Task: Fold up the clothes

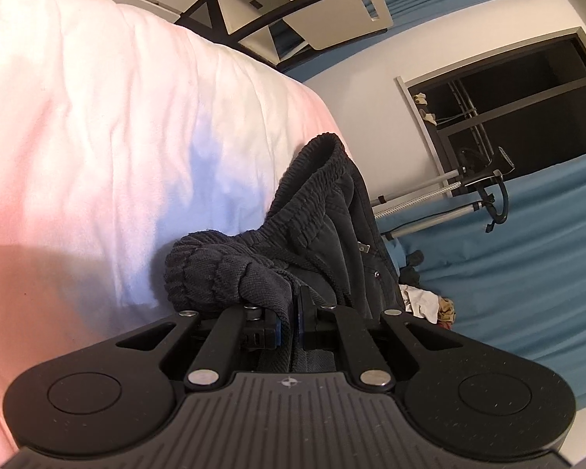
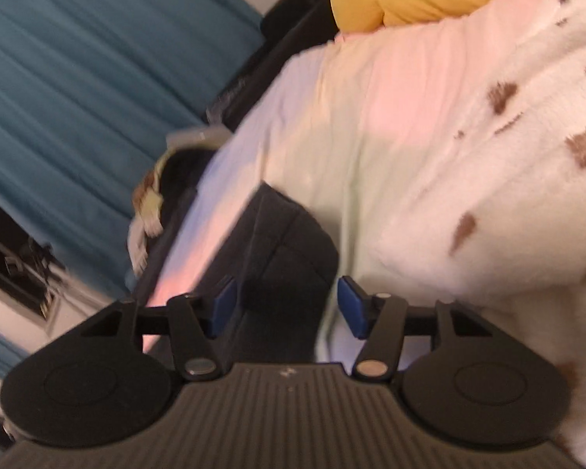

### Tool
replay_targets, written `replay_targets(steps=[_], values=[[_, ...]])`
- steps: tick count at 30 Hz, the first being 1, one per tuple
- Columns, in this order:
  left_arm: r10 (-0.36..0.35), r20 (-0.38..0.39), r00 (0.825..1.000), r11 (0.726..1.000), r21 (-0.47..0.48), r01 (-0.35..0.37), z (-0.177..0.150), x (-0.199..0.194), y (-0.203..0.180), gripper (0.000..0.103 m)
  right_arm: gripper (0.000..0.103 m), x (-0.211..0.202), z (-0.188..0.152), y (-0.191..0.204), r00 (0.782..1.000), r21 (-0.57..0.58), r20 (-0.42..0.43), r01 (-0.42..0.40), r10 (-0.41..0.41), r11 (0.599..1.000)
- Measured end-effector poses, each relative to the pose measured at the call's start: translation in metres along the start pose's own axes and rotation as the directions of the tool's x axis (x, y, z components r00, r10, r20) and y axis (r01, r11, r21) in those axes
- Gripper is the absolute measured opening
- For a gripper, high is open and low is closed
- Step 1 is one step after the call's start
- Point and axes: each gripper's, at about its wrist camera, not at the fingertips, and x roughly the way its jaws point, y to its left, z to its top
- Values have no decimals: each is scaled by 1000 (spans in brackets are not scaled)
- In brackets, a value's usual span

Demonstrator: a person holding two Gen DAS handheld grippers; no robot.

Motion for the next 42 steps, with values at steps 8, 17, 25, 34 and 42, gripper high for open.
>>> replay_targets(steps=[8, 17, 25, 34, 42], values=[[19, 19, 1000, 999, 25, -19, -3, -3, -6, 9, 38, 27, -3, 2, 1000, -5, -18, -25, 25, 1000], [-65, -20, 998, 998, -1, 65, 6, -15, -1, 9, 5, -31, 35, 86, 977, -169, 177, -88, 118, 982], [-62, -220, 974, 998, 19, 67, 17, 6, 16, 11, 7, 11, 10, 2, 989, -41, 10, 149, -148, 988], [46, -198, 979, 931, 363, 30, -2, -31, -28, 87, 63, -13, 13, 71, 984, -289, 99, 172, -149, 942], [-14, -72, 997, 714, 698, 61, -64, -61, -119, 89, 63, -43, -16, 169, 994, -471, 110, 33, 21, 882]])
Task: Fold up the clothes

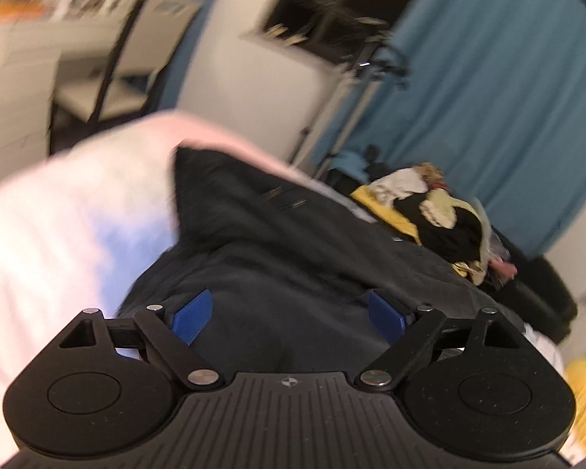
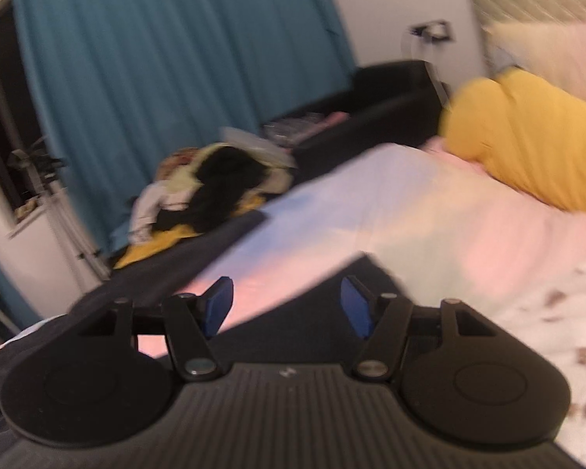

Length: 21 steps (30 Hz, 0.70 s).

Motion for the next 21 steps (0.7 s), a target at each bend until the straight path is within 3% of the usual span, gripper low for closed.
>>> replay_targets(steps=[7, 11, 17, 21], values=[[-73, 57, 996, 980, 188, 61, -6, 25, -101, 89, 63, -2, -8, 102, 987, -90, -21, -159, 158, 983], [-127, 64, 990, 950, 294, 103, -24, 48, -148, 89, 63, 5, -31, 140, 970, -102, -44, -241, 237, 965], [-176, 39, 984, 888, 438, 141, -59, 90, -198, 88, 63, 30, -66, 151, 955, -109, -116, -286, 273, 952], [-189, -4, 982, 876, 451, 171, -83, 117, -208, 88, 63, 41, -68, 152, 955, -112, -121, -285, 271, 952]])
